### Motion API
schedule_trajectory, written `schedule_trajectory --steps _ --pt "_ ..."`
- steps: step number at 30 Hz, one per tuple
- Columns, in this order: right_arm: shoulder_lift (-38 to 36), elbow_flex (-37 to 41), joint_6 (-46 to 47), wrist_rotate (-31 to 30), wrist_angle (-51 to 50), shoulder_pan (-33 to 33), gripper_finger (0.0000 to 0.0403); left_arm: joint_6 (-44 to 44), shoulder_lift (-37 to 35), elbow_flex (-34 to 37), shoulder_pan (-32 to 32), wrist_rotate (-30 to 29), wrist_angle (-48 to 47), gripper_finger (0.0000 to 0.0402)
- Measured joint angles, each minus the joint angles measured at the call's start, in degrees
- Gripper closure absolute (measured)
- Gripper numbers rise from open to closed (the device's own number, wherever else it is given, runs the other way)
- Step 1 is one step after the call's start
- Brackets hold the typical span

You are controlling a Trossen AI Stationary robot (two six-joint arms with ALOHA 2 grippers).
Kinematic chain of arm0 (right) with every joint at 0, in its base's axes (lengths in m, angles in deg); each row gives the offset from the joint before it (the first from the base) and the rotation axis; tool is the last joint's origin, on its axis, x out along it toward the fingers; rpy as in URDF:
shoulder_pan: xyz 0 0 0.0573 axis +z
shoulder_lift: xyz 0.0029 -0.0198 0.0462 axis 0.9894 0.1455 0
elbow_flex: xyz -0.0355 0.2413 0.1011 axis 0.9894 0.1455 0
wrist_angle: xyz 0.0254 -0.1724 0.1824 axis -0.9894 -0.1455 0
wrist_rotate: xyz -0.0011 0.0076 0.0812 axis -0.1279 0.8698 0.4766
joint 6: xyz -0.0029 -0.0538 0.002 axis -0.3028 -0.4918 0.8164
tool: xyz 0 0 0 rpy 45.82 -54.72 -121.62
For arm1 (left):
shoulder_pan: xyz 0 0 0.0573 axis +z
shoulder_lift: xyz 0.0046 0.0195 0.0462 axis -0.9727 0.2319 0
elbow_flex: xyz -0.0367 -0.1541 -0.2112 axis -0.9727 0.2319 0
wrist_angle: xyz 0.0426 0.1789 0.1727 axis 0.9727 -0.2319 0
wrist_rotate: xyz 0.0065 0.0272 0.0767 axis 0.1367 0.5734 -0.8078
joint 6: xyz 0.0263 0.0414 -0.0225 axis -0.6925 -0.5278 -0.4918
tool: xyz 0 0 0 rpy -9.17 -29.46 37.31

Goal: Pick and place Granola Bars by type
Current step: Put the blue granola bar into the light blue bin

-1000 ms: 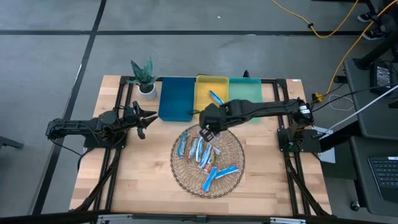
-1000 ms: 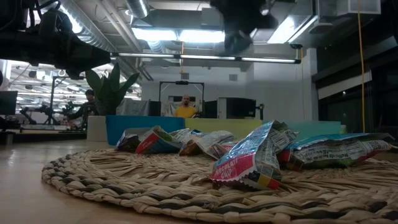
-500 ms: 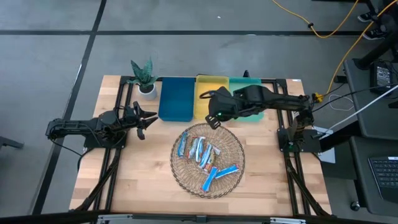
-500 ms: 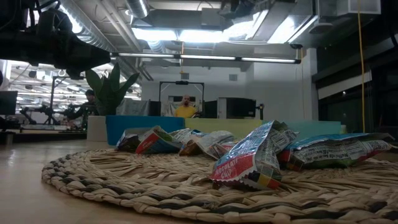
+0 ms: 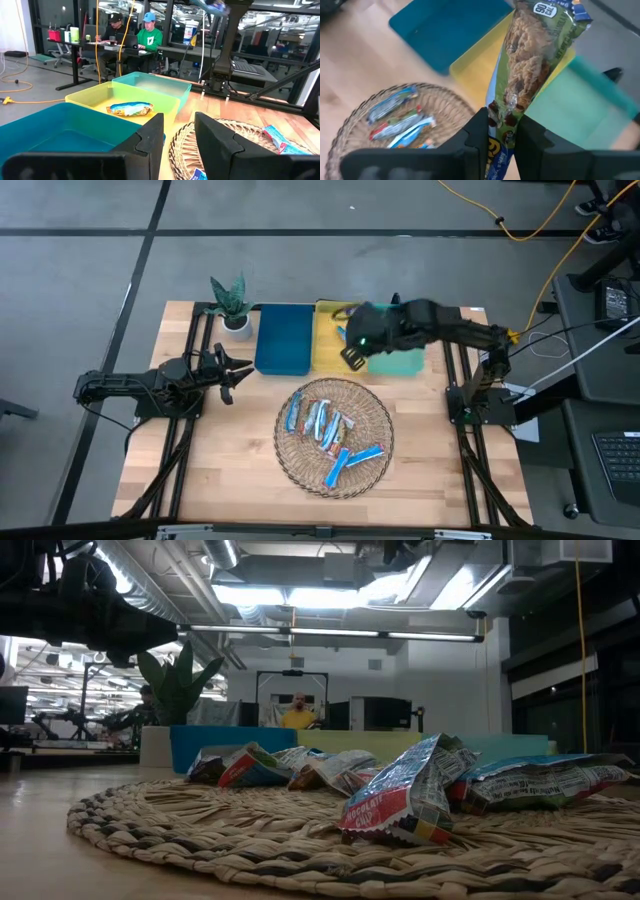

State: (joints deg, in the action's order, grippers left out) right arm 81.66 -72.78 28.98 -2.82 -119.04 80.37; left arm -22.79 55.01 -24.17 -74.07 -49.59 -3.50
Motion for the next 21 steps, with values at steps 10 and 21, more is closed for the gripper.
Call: schedule_trajectory --steps 10,21 --pt "-8.8 3.0 -10.3 -1.5 0.1 -13.9 0.0327 0.2 0.0 0.0 0.0 0.5 0.0 0.0297" --pt "-18.3 20.8 -12.4 -0.8 2.0 -24.5 0.0327 1.6 0.0 0.0 0.0 1.0 -0.2 0.0297"
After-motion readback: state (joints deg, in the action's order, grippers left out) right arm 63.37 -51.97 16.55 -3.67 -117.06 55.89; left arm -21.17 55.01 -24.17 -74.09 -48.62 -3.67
